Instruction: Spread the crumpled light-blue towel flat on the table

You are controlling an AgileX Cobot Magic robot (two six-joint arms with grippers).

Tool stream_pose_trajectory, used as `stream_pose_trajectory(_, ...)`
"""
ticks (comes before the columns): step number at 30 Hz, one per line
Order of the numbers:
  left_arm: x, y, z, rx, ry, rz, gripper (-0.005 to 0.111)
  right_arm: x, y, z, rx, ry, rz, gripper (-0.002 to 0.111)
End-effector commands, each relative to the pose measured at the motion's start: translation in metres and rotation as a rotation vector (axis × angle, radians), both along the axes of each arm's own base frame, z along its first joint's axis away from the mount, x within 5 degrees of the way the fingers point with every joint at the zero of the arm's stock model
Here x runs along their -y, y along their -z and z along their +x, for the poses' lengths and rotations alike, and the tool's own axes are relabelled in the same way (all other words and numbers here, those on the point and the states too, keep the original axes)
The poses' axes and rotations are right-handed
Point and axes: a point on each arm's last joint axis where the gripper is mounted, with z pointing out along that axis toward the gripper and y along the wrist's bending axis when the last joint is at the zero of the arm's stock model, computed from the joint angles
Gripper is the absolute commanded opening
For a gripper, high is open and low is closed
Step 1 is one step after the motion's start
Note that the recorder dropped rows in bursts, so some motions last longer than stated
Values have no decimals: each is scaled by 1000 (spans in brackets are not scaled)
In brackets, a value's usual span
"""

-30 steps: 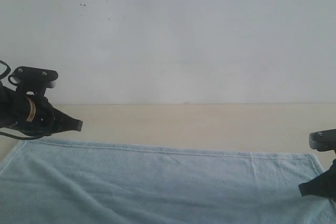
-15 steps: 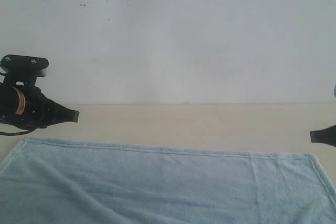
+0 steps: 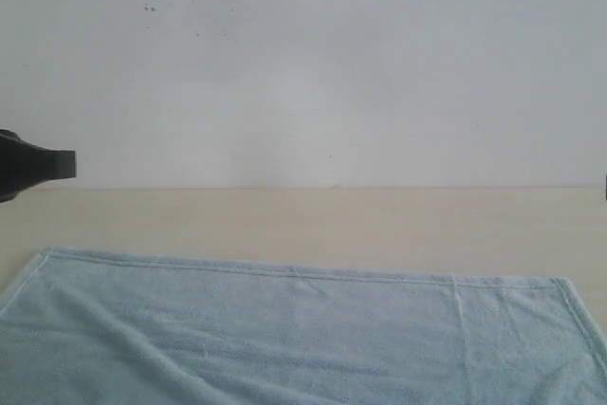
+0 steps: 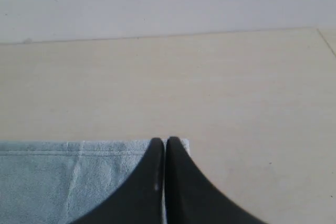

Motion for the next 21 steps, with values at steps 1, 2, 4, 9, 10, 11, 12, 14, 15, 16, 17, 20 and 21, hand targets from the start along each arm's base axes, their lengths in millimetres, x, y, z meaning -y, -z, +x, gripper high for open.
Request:
stream_pose_trajectory(1, -9, -9, -43, 63, -16, -61, 5, -4, -11, -36, 65, -17, 7, 0)
stream_pose_trajectory(2, -11, -10, -53, 78, -19, -76, 5, -5, -14, -42, 77, -24, 8, 0)
stream_pose_trajectory(4, -15, -10, -70, 103, -25, -103, 5, -8, -23, -57, 116, -33, 48, 0)
stream_pose_trajectory(9, -25, -5, -112, 180, -33, -160, 5, -19, -45, -92, 195, -93, 151, 0)
stream_pose_trajectory(10, -27, -5, -119, 203, -32, -166, 5, -21, -48, -99, 210, -105, 177, 0)
stream_pose_trajectory(11, -29, -3, -127, 218, -32, -169, 5, -23, -51, -105, 223, -115, 216, 0)
stream_pose_trajectory(12, -31, -3, -134, 238, -35, -173, 5, -25, -55, -109, 240, -116, 261, 0)
stream_pose_trajectory(14, -36, -2, -146, 261, -56, -174, 5, -27, -59, -117, 260, -114, 334, 0)
stream_pose_trajectory(15, -38, -1, -151, 263, -70, -173, 5, -28, -61, -121, 267, -115, 353, 0)
stream_pose_trajectory(16, -41, -1, -155, 266, -86, -171, 5, -28, -62, -123, 275, -114, 363, 0)
stream_pose_trajectory(17, -45, -1, -162, 265, -114, -166, 5, -28, -63, -126, 286, -115, 365, 0)
stream_pose_trajectory(20, -53, -2, -177, 282, -165, -168, 5, -29, -66, -131, 310, -120, 363, 0)
stream_pose_trajectory(21, -54, -3, -179, 293, -166, -171, 5, -29, -66, -131, 310, -120, 363, 0)
